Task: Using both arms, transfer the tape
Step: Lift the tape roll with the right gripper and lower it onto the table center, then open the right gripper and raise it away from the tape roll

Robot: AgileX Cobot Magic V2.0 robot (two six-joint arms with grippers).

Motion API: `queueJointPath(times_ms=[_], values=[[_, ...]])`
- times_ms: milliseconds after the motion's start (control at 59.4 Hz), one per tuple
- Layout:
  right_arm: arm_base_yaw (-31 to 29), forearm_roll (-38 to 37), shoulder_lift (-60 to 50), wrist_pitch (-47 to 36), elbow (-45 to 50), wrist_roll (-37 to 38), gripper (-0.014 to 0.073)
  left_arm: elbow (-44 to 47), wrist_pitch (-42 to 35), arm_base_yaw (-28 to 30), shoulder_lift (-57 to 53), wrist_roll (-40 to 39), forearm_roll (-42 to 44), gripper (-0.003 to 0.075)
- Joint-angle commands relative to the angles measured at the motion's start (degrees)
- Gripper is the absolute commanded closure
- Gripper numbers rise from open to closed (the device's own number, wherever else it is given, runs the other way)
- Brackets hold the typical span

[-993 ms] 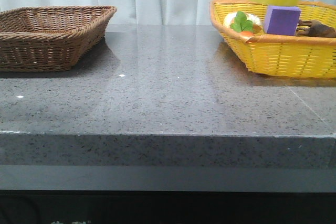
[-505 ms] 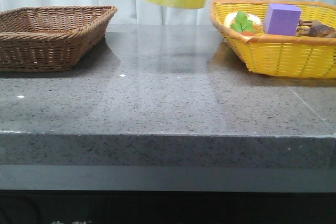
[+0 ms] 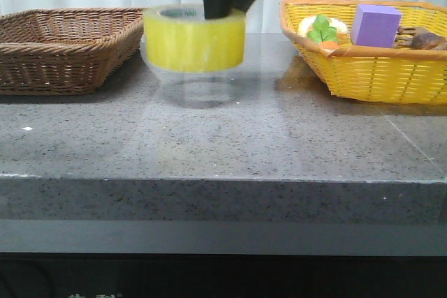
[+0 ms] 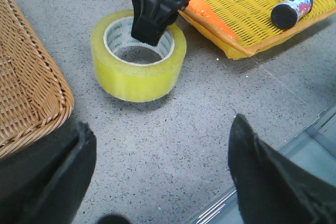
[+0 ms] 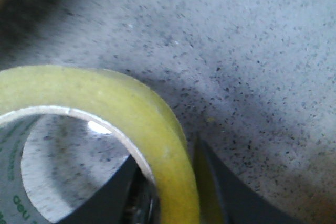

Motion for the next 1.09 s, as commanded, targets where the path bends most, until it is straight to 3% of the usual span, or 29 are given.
queueJointPath(times_ms=[0,337,421,505,606,841,1077], values=[[-0.2,-0.4,-2.6,4.1,-1.7,-0.5,0.0416,-1.8,-4.0,-0.5,-0.3,0.0,-0.3,0.0197],[-0.2,-0.4,0.0,4.1,-1.7,-0.5,0.0403,-1.8,-4.0,-0.5,-0.3,0.0,-0.3,0.0197],[-0.2,-0.4,0.0,4.0,-1.7,-0.5,0.0335,-1.8,-4.0,-0.5,-0.3,0.0,-0.3,0.0197],[-0.2,-0.4,0.0,4.1,-1.9,-0.5,0.0209,-1.8,-4.0,-0.5,-0.3,0.0,-0.3,0.0197],[-0.2,0.5,-0.9,4.1,-2.0,-0.5,0.0139,-1.8,-4.0,-0.5,-0.3,0.0,-0.3,0.0197],[-0.4,3.2,-8.2,2.2,-2.1,-0.4,0.0137,-1.8,-4.0,-0.5,-0.3,0.0,-0.3,0.0197],[-0.4,5.8,-18.8,-5.2,2.6,0.8,0.0137,-1.8,-4.1,-0.5,-0.3,0.0,-0.3,0.0197]])
